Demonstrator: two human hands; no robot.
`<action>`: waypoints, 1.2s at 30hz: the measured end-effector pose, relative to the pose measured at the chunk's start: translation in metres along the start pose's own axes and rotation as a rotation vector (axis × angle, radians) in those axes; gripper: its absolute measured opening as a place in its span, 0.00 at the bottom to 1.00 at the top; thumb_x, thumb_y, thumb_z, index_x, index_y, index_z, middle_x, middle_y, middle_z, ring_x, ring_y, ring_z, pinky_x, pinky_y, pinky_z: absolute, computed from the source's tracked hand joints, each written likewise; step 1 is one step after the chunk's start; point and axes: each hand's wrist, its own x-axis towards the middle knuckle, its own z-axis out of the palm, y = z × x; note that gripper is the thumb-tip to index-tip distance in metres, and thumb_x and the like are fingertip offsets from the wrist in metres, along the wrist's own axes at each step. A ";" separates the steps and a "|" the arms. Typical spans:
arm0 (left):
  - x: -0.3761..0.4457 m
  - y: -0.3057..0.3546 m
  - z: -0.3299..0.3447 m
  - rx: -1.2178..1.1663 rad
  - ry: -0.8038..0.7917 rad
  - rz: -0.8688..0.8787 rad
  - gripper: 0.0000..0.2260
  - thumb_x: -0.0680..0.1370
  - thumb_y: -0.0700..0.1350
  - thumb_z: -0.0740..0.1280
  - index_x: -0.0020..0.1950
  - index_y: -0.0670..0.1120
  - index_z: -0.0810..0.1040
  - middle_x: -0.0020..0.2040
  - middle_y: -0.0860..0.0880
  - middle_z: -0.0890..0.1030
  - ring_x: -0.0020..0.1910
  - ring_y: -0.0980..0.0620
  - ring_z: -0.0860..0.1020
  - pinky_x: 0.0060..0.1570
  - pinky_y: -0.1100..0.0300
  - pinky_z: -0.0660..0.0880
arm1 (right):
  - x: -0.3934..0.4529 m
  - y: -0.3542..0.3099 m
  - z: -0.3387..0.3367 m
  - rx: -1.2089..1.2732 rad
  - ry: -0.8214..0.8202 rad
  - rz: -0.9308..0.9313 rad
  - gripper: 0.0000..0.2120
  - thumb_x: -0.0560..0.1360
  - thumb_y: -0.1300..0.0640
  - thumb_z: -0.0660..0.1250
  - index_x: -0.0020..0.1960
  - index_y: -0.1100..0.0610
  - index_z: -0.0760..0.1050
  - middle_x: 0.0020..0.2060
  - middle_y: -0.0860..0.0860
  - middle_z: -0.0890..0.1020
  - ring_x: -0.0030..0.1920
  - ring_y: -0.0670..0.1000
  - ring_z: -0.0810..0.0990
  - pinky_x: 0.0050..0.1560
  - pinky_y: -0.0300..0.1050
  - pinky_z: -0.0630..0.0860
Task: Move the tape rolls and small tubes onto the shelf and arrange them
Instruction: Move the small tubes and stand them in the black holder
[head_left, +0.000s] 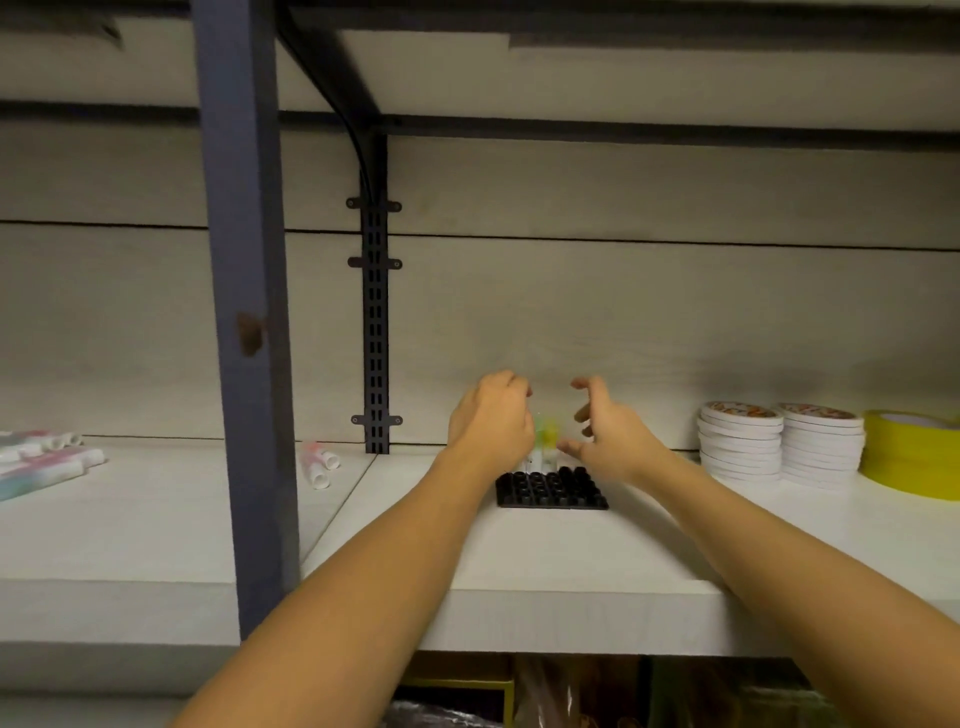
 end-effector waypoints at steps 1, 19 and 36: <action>-0.003 0.005 -0.005 0.014 -0.028 0.011 0.15 0.80 0.43 0.60 0.66 0.46 0.76 0.63 0.49 0.76 0.61 0.47 0.75 0.54 0.52 0.74 | -0.005 0.000 -0.007 -0.011 0.029 0.008 0.34 0.74 0.52 0.74 0.73 0.54 0.58 0.54 0.53 0.76 0.53 0.54 0.77 0.52 0.45 0.72; -0.119 0.059 -0.099 0.182 -0.185 -0.052 0.17 0.78 0.44 0.62 0.68 0.48 0.74 0.63 0.49 0.77 0.59 0.47 0.77 0.56 0.49 0.78 | -0.142 -0.016 -0.097 -0.380 -0.018 -0.234 0.24 0.75 0.50 0.67 0.69 0.54 0.69 0.65 0.51 0.76 0.62 0.54 0.76 0.59 0.53 0.77; -0.215 0.037 -0.187 0.359 -0.129 -0.192 0.17 0.80 0.48 0.64 0.69 0.51 0.73 0.66 0.52 0.76 0.60 0.51 0.76 0.57 0.53 0.78 | -0.181 -0.091 -0.080 -0.323 -0.075 -0.394 0.22 0.74 0.52 0.67 0.66 0.55 0.69 0.57 0.53 0.76 0.54 0.55 0.78 0.50 0.50 0.78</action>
